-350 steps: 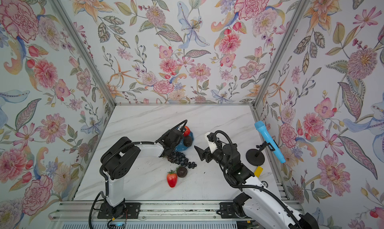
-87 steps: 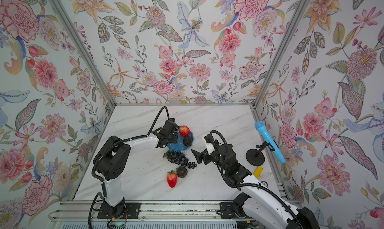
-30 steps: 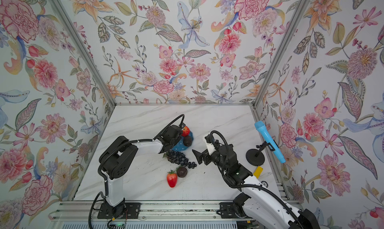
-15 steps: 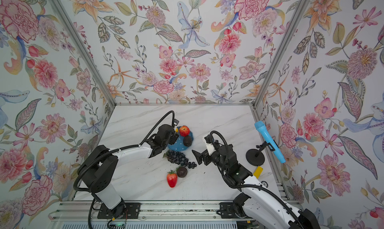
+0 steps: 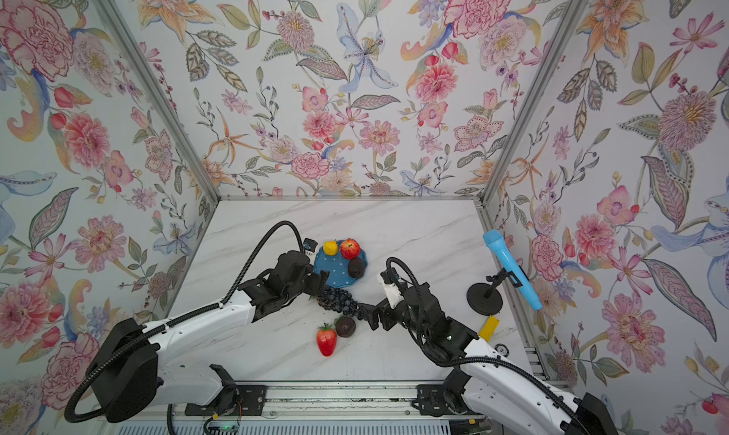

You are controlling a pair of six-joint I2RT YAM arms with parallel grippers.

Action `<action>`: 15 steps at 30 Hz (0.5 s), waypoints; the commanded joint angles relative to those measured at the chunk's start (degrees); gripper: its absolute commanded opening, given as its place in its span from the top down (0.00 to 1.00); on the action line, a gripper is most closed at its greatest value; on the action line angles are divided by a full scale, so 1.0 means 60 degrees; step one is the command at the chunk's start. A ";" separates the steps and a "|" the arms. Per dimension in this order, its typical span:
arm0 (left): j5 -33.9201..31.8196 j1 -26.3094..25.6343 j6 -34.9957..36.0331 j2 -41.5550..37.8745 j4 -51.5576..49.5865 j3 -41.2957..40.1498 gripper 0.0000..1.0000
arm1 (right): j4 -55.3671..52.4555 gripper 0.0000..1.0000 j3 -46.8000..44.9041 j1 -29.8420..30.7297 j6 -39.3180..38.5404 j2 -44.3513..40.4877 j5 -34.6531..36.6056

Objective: Arrange fruit in a fruit bowl
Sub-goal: Place the fruit in the fruit bowl, then pick up the fruit from the bottom-center of the table.

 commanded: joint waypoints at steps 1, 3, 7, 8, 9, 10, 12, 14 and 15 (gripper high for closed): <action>0.0423 -0.0501 -0.1268 -0.0708 -0.2247 -0.0084 0.19 | -0.0632 0.01 0.0016 0.0167 0.0517 -0.0185 0.0642; 0.0608 -0.0826 -0.1821 -0.1096 -0.2662 -0.0197 0.17 | -0.0516 0.01 -0.0063 0.0188 0.0619 -0.0132 0.0731; 0.1036 -0.1319 -0.3012 -0.1479 -0.2972 -0.0549 0.16 | -0.0350 0.01 -0.0052 0.0176 0.0673 0.0129 0.0965; 0.1126 -0.1493 -0.3177 -0.1441 -0.2895 -0.0635 0.16 | -0.0307 0.01 -0.0052 0.0183 0.0682 0.0176 0.1015; 0.1205 -0.1691 -0.3346 -0.1352 -0.2811 -0.0703 0.16 | -0.0261 0.01 -0.0063 0.0189 0.0722 0.0238 0.1100; 0.1266 -0.1899 -0.3479 -0.1196 -0.2732 -0.0736 0.15 | -0.0208 0.01 -0.0066 0.0193 0.0754 0.0284 0.1177; 0.1318 -0.2285 -0.3659 -0.0847 -0.2564 -0.0740 0.13 | -0.0184 0.00 -0.0056 0.0195 0.0821 0.0356 0.1344; 0.1341 -0.2505 -0.3839 -0.0519 -0.2651 -0.0616 0.12 | -0.0208 0.00 -0.0027 0.0185 0.0821 0.0382 0.1456; 0.1273 -0.2616 -0.3863 -0.0397 -0.2750 -0.0517 0.12 | -0.0211 0.00 -0.0034 0.0188 0.0823 0.0350 0.1475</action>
